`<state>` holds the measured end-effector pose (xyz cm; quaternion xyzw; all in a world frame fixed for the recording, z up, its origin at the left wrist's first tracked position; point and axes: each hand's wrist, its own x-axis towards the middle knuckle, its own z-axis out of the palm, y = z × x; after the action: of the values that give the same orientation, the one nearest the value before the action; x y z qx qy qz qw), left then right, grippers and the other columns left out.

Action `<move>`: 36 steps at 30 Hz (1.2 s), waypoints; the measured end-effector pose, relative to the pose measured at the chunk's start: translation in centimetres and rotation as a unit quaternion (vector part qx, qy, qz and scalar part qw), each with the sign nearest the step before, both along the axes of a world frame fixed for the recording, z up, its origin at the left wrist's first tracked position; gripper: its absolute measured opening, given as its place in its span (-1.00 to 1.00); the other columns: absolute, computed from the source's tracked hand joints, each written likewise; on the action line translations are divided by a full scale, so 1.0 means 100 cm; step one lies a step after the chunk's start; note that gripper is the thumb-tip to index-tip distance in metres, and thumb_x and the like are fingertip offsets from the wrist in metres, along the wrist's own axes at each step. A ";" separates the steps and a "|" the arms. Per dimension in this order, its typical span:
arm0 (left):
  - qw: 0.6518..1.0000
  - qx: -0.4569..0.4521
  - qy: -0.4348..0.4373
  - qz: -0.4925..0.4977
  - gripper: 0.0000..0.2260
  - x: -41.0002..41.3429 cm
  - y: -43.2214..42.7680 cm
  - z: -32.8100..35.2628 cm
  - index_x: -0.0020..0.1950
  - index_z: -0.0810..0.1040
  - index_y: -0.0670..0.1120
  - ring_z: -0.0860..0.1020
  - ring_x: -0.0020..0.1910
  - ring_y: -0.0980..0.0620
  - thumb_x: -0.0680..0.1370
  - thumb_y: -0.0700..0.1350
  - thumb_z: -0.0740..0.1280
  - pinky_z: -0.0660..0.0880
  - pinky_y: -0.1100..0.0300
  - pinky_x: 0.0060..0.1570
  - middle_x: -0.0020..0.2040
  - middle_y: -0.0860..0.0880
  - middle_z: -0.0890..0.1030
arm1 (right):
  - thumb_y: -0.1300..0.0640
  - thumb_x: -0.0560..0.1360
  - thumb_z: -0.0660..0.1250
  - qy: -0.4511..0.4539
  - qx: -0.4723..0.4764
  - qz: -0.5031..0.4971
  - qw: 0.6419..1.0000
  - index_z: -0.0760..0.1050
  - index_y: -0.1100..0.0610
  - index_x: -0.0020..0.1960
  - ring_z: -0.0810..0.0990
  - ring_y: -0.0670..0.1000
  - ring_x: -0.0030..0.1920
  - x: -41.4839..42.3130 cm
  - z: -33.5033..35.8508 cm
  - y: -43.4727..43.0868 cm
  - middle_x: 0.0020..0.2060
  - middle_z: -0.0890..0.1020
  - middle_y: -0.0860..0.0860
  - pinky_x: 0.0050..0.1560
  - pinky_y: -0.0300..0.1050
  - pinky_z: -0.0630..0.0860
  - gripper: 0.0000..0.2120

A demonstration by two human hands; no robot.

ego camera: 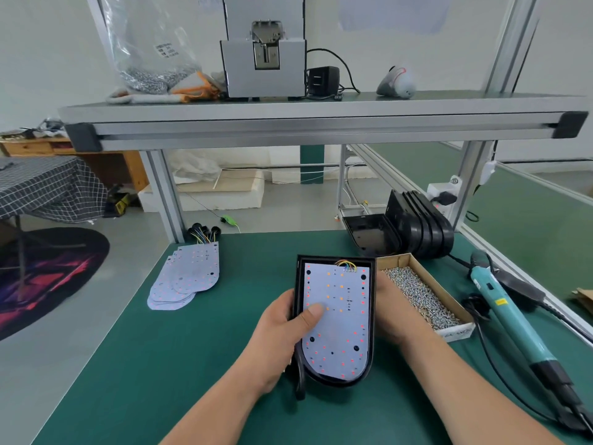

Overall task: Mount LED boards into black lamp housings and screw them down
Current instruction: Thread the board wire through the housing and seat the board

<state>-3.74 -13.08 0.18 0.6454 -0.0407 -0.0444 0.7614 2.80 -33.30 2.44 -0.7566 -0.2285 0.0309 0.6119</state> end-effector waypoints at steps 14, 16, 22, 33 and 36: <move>0.997 0.008 0.007 0.072 -0.66 0.002 -0.001 -0.006 0.12 0.69 -0.02 0.70 0.18 -0.29 0.48 0.16 0.53 0.58 -0.36 0.26 0.16 -0.15 0.75 | 0.25 0.53 0.27 0.000 -0.103 -0.106 0.989 0.49 -0.05 -0.37 0.28 -0.06 -0.29 0.011 -0.009 0.007 -0.40 0.48 -0.18 -0.24 -0.12 0.34 -0.66; 0.997 0.011 0.005 0.076 -0.65 0.002 -0.002 -0.005 0.12 0.69 -0.02 0.70 0.17 -0.29 0.47 0.18 0.54 0.59 -0.35 0.25 0.14 -0.15 0.75 | 0.35 0.56 0.26 -0.013 -0.091 -0.101 0.991 0.53 -0.10 -0.33 0.30 -0.18 -0.35 0.012 -0.008 0.006 -0.42 0.51 -0.21 -0.30 -0.28 0.35 -0.57; 0.993 0.010 -0.005 0.115 -0.66 0.004 0.005 0.000 0.07 0.69 -0.04 0.69 0.16 -0.33 0.45 0.16 0.55 0.62 -0.31 0.22 0.10 -0.15 0.76 | 0.06 0.66 0.24 0.085 0.191 -0.093 0.974 0.70 -0.03 0.21 0.65 0.00 -0.13 0.005 0.002 0.009 0.05 0.74 0.05 -0.18 -0.13 0.59 -0.73; 0.991 0.035 -0.023 0.130 -0.72 0.002 0.002 0.005 0.03 0.67 -0.02 0.67 0.12 -0.34 0.46 0.13 0.52 0.59 -0.35 0.21 0.06 -0.19 0.74 | -0.10 0.43 0.48 -0.069 -0.013 -0.142 0.987 0.51 -0.29 0.10 0.66 -0.18 0.00 -0.002 0.008 0.017 -0.01 0.69 -0.24 -0.01 -0.15 0.50 -0.71; 0.990 0.043 -0.016 0.135 -0.65 0.002 0.000 0.006 0.06 0.65 -0.08 0.69 0.00 -0.22 0.46 0.16 0.50 0.58 -0.37 0.21 0.08 -0.23 0.72 | -0.09 0.43 0.48 -0.059 0.014 -0.144 0.988 0.53 -0.19 0.06 0.66 -0.13 -0.06 -0.003 0.006 0.018 -0.08 0.69 -0.17 -0.04 -0.11 0.48 -0.76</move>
<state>-3.54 -13.03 0.76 0.6782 0.0362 0.0677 0.7309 2.50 -31.46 3.08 -0.7734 -0.1537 -0.1055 0.6059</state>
